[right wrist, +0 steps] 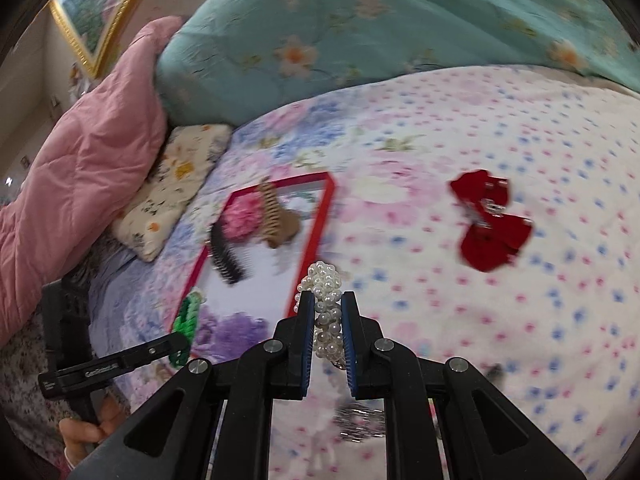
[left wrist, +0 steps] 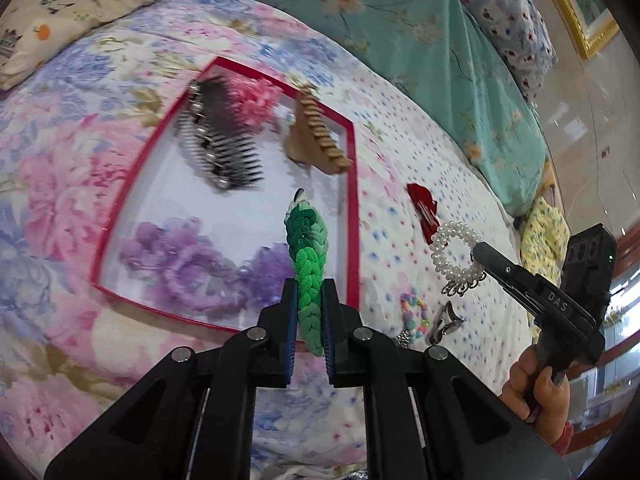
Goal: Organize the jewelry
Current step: 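Carry green hair tie and pearl bracelet with both tools over the tray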
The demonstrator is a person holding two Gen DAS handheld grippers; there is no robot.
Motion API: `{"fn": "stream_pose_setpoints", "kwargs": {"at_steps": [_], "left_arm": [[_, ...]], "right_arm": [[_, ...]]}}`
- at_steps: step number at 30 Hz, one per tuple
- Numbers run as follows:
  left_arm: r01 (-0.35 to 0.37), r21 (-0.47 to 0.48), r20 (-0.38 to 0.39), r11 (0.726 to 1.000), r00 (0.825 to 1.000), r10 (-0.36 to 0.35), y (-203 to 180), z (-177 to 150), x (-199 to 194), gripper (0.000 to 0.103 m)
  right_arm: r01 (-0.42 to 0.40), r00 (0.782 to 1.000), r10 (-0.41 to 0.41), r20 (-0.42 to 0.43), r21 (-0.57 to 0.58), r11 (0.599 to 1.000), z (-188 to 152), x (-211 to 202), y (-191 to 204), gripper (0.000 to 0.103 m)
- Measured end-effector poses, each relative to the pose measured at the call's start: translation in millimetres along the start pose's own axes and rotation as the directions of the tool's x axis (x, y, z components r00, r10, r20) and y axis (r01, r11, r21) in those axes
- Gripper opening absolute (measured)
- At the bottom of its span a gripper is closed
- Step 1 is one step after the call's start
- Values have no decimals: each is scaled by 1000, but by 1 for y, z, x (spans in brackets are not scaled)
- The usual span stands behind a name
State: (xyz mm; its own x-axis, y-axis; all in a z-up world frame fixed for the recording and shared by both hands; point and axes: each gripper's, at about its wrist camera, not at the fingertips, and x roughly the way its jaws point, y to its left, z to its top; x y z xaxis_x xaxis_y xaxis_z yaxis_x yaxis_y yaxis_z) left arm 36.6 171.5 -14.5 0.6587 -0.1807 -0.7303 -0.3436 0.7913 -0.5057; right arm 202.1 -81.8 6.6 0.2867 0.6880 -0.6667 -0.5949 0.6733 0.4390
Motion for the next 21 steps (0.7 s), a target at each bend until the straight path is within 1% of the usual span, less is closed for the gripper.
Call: {"fn": "stream_pose_setpoints", "kwargs": {"at_steps": [7, 12, 16, 21], "left_arm": [[-8, -28, 20, 1000, 1000, 9, 20, 8, -7, 9], [-13, -35, 26, 999, 1000, 14, 27, 16, -6, 9], [-31, -40, 32, 999, 999, 33, 34, 23, -1, 9], [-58, -77, 30, 995, 998, 60, 52, 32, 8, 9]], "right_arm": [[-55, 998, 54, -31, -40, 998, 3, 23, 35, 13], [-90, 995, 87, -52, -42, 995, 5, 43, 51, 13], [-96, 994, 94, -59, -37, 995, 7, 61, 59, 13], [-92, 992, 89, -87, -35, 995, 8, 86, 64, 13]]}}
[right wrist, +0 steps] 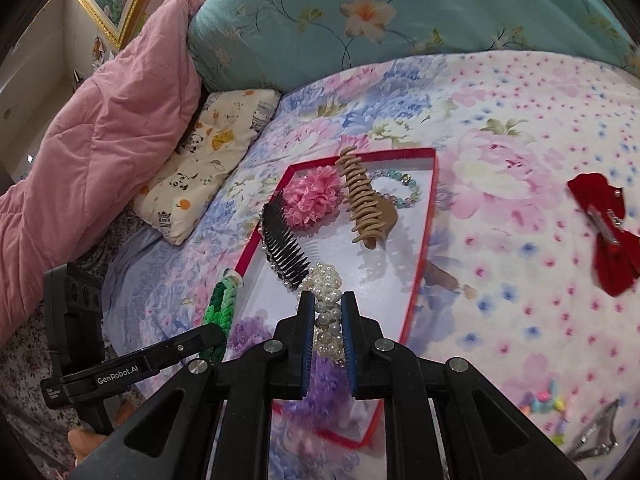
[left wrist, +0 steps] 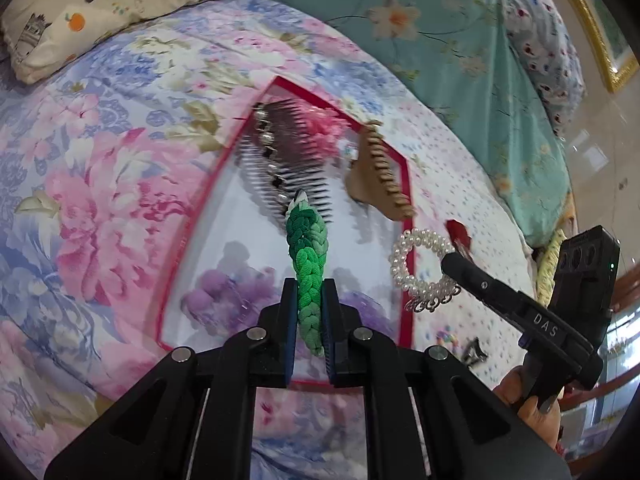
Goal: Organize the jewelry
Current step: 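Carry green hair tie and pearl bracelet with both tools over the tray, then lower both items into the tray and open both tools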
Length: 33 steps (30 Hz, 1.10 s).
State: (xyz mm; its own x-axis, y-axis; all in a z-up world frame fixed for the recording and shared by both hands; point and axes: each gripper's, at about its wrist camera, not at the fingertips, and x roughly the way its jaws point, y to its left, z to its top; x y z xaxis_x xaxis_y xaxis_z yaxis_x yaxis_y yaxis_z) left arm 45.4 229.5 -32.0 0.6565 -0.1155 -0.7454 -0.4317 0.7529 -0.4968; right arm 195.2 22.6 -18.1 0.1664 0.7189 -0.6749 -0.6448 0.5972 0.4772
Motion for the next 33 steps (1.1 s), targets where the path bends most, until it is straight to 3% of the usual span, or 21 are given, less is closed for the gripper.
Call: {"fn": "stream_pose_setpoints", "kwargs": {"at_steps": [16, 33], "left_arm": [[-66, -56, -32, 996, 997, 64, 27, 27, 45, 9], [-77, -55, -47, 996, 996, 74, 25, 31, 55, 10]], "right_arm": [[88, 995, -87, -56, 13, 996, 11, 68, -16, 13], [110, 990, -109, -89, 4, 994, 9, 83, -21, 18]]}}
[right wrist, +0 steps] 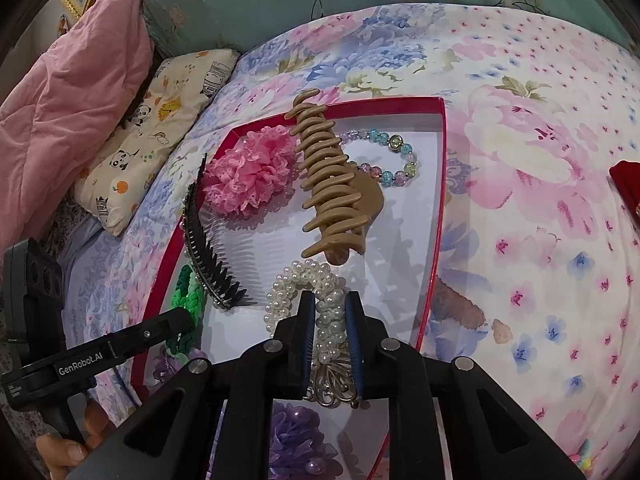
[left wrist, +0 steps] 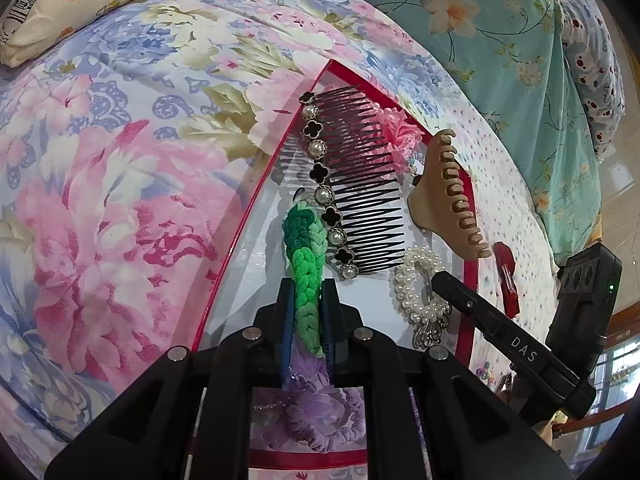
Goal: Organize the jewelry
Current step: 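Lower both items into the tray and open both tools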
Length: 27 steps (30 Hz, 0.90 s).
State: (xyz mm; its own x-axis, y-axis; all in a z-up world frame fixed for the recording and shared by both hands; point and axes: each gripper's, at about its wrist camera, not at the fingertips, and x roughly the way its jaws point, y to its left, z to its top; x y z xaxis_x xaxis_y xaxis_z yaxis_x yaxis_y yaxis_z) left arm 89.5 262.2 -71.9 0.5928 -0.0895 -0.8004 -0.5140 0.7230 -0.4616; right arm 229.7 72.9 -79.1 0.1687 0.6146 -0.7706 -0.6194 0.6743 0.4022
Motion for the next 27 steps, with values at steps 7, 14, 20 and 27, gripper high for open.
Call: {"fn": "stream_pose_setpoints", "kwargs": {"at_steps": [7, 14, 20, 27], "left_arm": [[-18, 8, 1, 1000, 1000, 18, -3, 0, -2, 30], [-19, 10, 16, 1000, 1000, 19, -3, -2, -11, 40], [-12, 15, 25, 1000, 1000, 12, -8, -7, -21, 40], [-5, 27, 56, 1000, 998, 3, -15, -17, -41, 45]], "right_arm": [[-11, 1000, 11, 5, -5, 1000, 1, -3, 4, 35], [-26, 999, 26, 21, -7, 1000, -1, -14, 7, 35], [-57, 998, 57, 40, -1, 998, -5, -32, 9, 37], [-93, 993, 92, 81, 17, 996, -13, -62, 4, 40]]}}
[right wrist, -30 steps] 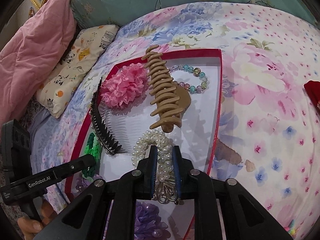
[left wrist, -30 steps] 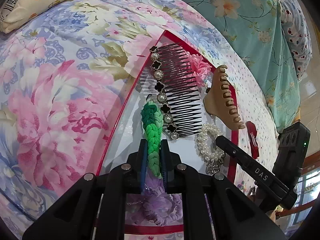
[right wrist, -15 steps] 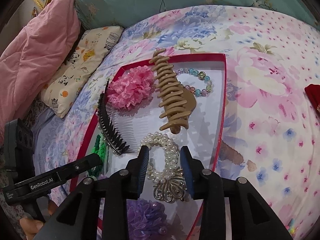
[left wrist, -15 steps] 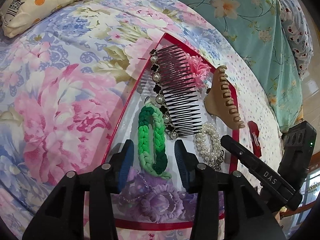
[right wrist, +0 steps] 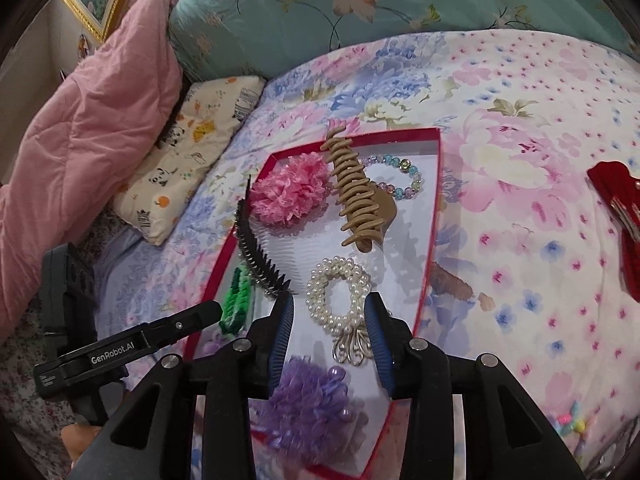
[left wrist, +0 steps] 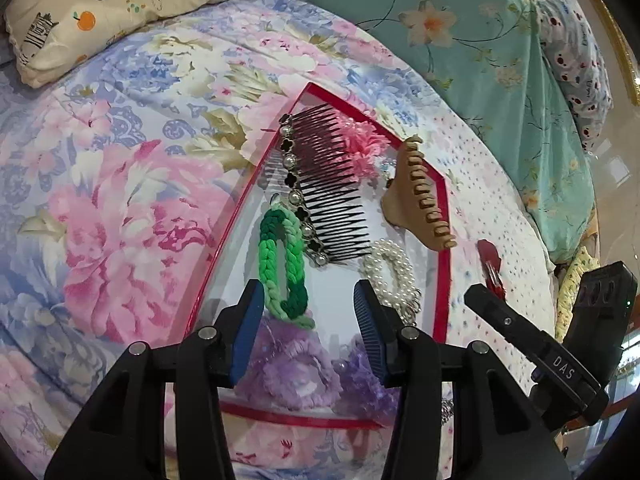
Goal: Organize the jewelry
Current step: 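Lower both items into the tray and open both tools, then move left tool to beaded charm chain while right tool reaches red bow clip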
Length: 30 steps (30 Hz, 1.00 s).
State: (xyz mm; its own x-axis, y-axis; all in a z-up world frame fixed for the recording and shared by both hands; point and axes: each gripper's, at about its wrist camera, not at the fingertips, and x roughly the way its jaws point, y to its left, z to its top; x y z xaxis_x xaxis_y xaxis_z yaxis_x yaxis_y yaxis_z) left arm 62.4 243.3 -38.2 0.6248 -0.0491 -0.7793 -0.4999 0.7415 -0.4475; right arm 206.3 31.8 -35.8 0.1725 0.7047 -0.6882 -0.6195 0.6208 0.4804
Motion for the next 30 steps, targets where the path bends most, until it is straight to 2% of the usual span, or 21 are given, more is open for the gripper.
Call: {"fn": "stream_pose_setpoints", "kwargs": {"at_steps": [11, 19, 30], "left_arm": [[32, 36, -1, 999, 999, -32, -20, -15, -19, 45], [64, 86, -15, 994, 998, -63, -48, -30, -27, 45], [104, 150, -70, 983, 993, -94, -86, -54, -22, 45]], "right_arm": [[20, 998, -22, 50, 42, 999, -13, -47, -23, 44], [71, 993, -78, 87, 90, 993, -26, -88, -56, 47], [142, 976, -168, 139, 181, 973, -49, -142, -107, 51]]}}
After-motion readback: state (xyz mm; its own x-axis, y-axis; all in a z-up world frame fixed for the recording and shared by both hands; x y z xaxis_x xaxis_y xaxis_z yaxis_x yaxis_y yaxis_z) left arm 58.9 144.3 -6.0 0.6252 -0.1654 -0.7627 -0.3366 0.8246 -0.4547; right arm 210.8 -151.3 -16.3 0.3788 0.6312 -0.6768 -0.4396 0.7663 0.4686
